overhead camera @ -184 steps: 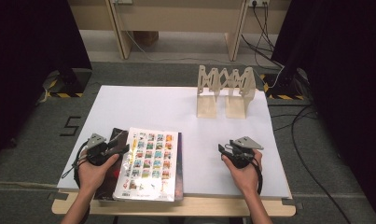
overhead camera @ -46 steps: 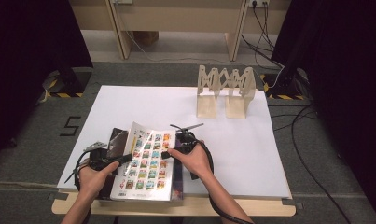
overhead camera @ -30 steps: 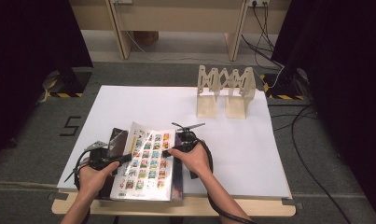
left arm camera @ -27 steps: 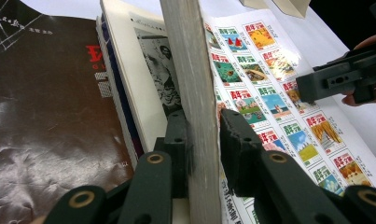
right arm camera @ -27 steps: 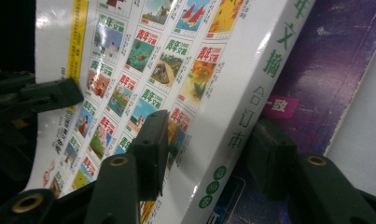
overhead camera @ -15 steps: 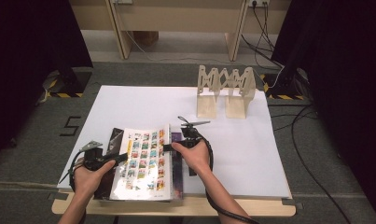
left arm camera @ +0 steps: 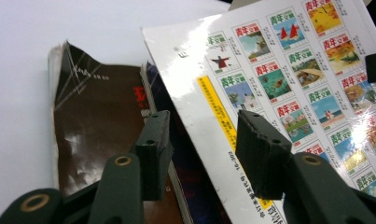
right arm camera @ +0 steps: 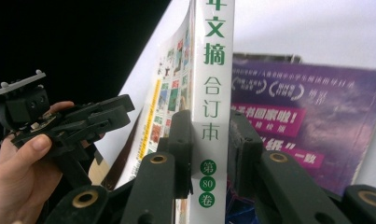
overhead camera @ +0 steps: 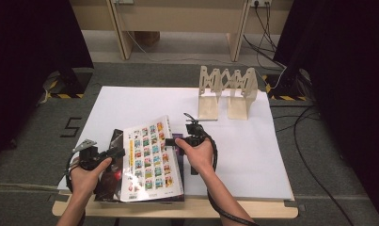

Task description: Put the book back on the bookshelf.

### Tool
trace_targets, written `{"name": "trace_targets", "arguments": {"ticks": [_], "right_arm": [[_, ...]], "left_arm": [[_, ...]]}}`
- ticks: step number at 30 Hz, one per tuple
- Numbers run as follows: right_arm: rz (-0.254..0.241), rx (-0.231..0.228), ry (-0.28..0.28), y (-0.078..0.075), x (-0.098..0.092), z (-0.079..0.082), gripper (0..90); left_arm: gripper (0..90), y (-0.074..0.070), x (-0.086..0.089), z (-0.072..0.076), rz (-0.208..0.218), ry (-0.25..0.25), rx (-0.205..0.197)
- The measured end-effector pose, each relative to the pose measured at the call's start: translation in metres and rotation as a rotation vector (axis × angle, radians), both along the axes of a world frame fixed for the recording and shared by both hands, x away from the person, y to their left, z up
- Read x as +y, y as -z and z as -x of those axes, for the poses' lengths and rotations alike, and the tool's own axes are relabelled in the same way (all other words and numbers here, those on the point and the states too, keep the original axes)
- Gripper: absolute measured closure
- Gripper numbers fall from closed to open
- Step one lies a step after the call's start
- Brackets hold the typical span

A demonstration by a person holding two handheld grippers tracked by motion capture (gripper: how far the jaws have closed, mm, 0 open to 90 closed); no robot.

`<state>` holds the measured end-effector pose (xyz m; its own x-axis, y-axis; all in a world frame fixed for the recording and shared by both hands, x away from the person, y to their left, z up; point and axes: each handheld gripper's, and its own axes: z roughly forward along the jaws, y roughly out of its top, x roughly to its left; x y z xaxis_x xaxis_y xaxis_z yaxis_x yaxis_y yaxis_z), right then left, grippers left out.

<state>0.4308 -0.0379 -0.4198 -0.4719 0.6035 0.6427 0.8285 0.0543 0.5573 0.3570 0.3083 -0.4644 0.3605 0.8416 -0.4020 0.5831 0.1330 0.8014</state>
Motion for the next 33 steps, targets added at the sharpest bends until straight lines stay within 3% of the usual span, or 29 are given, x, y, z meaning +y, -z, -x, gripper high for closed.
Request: {"name": "trace_targets", "arguments": {"ticks": [11,33], "right_arm": [[-0.010,-0.081,0.034,-0.021,-0.021,0.005,74.9],[-0.028,-0.197,0.118,-0.042,-0.049,0.010,74.9]], "left_arm": [[52.3,-0.001,0.001,-0.001,-0.001,-0.015,-0.023],[50.1,0.000,0.004,-0.003,-0.010,-0.045,-0.046]]}}
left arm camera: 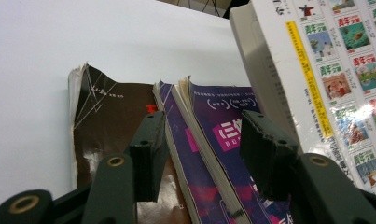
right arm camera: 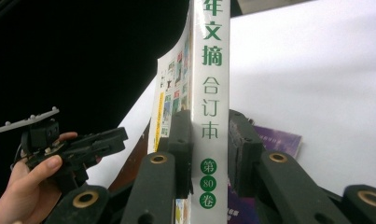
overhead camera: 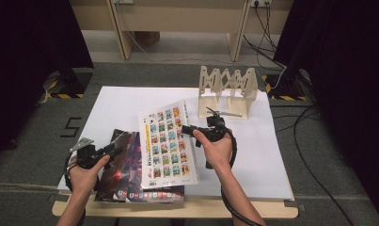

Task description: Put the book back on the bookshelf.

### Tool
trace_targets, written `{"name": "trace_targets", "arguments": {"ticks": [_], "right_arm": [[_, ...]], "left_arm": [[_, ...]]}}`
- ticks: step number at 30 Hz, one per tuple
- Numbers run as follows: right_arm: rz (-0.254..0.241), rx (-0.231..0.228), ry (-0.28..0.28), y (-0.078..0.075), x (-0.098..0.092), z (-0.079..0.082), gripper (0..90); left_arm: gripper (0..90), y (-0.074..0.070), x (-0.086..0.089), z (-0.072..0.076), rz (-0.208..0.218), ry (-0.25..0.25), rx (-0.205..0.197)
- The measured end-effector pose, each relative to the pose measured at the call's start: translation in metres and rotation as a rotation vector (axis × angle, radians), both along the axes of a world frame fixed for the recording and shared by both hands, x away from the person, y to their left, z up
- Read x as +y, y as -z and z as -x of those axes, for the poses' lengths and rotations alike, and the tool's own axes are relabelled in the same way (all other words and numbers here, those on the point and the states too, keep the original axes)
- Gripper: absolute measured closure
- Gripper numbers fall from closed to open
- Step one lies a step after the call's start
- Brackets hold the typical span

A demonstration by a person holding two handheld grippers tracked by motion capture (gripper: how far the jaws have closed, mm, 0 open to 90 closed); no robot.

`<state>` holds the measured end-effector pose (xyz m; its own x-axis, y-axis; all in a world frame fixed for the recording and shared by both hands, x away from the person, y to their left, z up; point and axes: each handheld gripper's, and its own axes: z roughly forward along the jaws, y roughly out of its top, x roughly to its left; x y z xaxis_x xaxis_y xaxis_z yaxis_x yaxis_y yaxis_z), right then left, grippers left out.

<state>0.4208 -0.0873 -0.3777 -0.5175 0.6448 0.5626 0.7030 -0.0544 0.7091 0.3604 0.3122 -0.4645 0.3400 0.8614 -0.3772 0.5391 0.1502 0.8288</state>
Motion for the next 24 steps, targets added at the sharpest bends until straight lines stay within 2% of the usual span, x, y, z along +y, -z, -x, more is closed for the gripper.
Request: {"name": "trace_targets", "arguments": {"ticks": [6,12,19,24], "right_arm": [[-0.012,-0.043,0.041,-0.004,-0.012,0.001,74.9],[-0.027,-0.063,0.075,-0.009,-0.021,0.003,74.9],[-0.028,-0.120,0.116,-0.015,-0.032,0.004,74.9],[-0.026,-0.141,0.137,-0.019,-0.038,0.005,74.9]], "left_arm": [[48.9,0.000,0.002,-0.001,-0.007,-0.015,-0.005],[48.7,0.001,0.001,-0.001,-0.006,-0.016,-0.004],[48.7,0.001,0.001,-0.002,-0.007,-0.016,-0.005],[48.7,0.001,0.000,-0.002,-0.007,-0.017,-0.007]]}}
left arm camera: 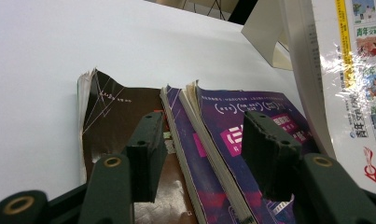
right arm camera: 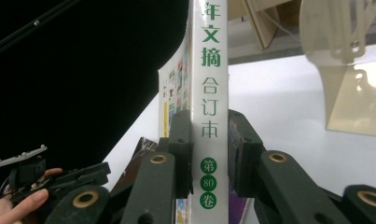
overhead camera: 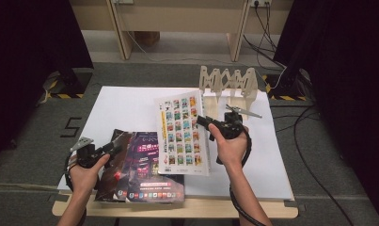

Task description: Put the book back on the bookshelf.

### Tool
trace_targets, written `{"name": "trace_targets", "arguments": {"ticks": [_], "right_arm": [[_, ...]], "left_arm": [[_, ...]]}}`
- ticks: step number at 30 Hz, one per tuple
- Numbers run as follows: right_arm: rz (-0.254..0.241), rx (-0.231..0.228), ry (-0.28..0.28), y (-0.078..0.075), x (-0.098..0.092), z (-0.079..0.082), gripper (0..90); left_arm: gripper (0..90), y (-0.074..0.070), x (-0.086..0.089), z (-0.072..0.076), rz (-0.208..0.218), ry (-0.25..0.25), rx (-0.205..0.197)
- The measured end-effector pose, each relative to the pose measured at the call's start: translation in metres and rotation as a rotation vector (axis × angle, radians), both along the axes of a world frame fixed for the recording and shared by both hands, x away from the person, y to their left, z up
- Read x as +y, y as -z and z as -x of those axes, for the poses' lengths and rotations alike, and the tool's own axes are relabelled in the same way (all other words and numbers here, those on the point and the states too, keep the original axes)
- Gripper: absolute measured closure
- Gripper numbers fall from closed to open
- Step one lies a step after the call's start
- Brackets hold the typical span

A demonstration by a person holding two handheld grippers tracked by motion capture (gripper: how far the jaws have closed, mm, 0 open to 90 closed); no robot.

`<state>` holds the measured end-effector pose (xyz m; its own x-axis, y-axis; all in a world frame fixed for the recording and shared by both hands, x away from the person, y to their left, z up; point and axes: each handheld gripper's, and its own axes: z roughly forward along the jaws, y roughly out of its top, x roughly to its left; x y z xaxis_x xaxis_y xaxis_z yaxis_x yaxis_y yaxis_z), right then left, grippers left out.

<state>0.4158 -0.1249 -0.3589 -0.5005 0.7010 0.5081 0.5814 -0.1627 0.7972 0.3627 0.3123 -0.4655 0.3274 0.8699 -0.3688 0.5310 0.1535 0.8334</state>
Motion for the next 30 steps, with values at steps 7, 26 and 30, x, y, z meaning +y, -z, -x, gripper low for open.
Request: {"name": "trace_targets", "arguments": {"ticks": [7,26,30], "right_arm": [[0.008,-0.043,0.044,-0.008,-0.011,0.002,74.9],[-0.022,-0.097,0.127,-0.020,-0.037,0.007,75.0],[-0.028,-0.109,0.144,-0.021,-0.043,0.008,75.0]], "left_arm": [[48.7,0.000,0.001,0.000,0.000,-0.004,-0.003],[48.7,0.001,0.000,-0.001,0.002,-0.006,-0.002],[48.7,0.002,0.000,-0.001,0.000,-0.007,0.001]]}}
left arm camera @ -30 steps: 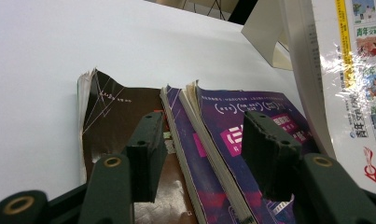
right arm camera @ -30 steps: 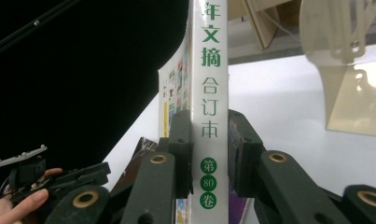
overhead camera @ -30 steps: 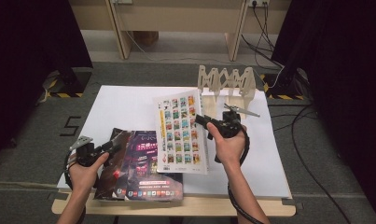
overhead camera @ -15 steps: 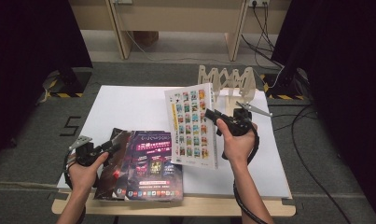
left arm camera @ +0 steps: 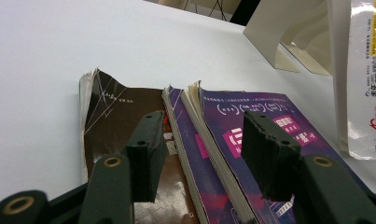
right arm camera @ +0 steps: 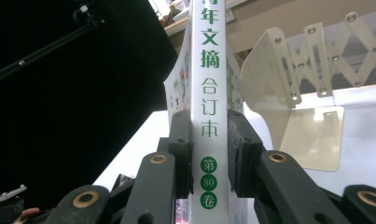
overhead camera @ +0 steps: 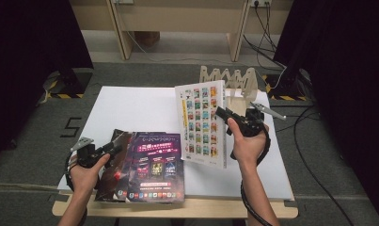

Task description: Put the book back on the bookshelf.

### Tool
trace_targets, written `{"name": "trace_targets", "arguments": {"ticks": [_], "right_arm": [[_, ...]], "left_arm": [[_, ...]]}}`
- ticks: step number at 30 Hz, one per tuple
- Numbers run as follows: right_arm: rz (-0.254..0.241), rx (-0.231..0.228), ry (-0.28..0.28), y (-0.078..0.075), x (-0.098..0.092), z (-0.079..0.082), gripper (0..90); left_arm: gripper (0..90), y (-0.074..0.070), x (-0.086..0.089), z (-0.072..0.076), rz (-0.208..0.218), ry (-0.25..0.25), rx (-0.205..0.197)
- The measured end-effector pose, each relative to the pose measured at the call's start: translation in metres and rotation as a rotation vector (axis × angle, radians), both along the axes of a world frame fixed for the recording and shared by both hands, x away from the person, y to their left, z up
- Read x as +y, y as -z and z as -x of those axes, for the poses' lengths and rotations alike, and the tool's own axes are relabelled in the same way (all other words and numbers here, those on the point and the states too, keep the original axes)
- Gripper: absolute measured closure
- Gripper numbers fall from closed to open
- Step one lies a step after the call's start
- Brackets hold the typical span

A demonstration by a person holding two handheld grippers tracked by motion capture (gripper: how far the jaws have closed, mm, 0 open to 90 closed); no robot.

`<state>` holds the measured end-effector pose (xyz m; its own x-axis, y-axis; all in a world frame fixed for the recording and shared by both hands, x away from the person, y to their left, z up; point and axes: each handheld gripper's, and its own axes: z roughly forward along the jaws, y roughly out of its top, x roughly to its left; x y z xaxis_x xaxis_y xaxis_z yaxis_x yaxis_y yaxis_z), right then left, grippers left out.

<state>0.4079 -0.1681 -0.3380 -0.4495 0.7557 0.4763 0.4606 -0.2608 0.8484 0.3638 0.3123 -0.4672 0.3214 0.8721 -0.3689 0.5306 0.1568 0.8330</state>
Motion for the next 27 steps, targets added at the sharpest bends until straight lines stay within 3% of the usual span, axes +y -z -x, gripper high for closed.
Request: {"name": "trace_targets", "arguments": {"ticks": [10,27], "right_arm": [[-0.011,-0.035,0.038,-0.007,-0.008,0.005,75.0],[-0.001,-0.120,0.172,-0.019,-0.040,0.012,75.0]], "left_arm": [[48.7,0.001,0.001,0.000,0.000,-0.003,0.000],[48.7,0.003,-0.002,-0.002,0.001,0.000,0.006]]}}
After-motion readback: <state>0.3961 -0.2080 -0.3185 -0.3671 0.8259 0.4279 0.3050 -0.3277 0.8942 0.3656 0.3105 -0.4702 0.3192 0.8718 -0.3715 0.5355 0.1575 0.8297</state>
